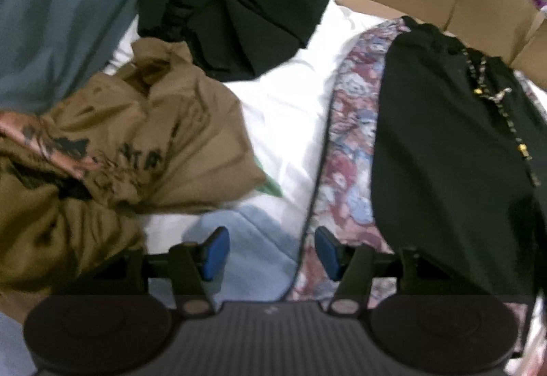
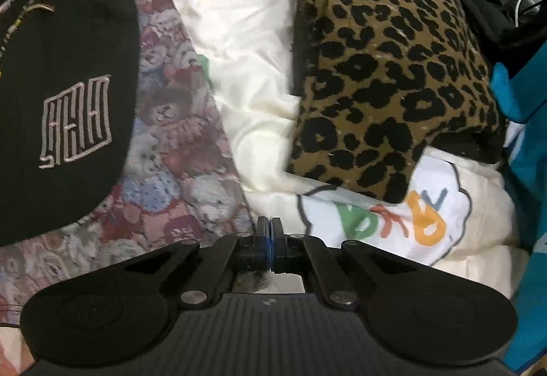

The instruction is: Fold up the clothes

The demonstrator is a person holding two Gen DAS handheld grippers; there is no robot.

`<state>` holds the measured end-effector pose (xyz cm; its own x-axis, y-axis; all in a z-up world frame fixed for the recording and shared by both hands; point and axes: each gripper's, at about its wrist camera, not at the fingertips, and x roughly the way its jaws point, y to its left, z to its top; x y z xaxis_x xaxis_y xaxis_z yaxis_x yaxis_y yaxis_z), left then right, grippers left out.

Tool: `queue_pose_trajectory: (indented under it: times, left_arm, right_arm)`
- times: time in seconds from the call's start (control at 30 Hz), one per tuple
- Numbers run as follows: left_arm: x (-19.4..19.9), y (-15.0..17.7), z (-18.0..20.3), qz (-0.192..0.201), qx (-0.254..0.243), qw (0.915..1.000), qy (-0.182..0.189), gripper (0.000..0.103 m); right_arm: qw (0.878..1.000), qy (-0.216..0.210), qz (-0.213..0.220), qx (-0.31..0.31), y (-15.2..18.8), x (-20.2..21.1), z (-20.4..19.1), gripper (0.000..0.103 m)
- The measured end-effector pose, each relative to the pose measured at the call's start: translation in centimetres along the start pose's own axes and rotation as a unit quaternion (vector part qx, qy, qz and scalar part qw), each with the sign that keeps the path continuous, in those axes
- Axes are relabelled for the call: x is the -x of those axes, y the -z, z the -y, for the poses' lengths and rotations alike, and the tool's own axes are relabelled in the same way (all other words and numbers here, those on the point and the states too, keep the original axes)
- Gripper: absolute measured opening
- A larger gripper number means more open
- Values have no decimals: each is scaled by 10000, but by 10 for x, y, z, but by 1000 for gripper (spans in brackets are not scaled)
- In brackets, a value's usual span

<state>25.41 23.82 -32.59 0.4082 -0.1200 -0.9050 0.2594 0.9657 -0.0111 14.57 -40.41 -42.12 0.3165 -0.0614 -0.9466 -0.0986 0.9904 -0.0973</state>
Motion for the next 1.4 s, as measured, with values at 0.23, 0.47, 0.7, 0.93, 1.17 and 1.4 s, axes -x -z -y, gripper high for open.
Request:
queue_pose_trajectory:
  times: [0.23,0.47,0.7,0.93,1.17,1.4]
  left_arm:
    - [-4,13,0,-153,148,9985,496,38]
    - [-11,27,-2,-430,163,9974,556,14]
    - [5,25,-14,-660,370,9943,750,3]
    - [7,22,-19,-710,352,9959,443,3]
    - [-3,26,-19,-905,312,9946,402,4]
    - [10,19,-23,-781,263,9963,255,16]
  right_arm:
    - [9955,-301,332,-832,-3,21,21,1]
    - [9953,-440,318,-804,3,14,21,41]
    - [9957,-656,-30,-648,11,6,19,2]
    - [9978,-536,-78,-373,12,14,14,1]
    - [9991,-294,-216,-212,8,7,9,1]
    - [9998,46,-55,-168,2,32,5,4]
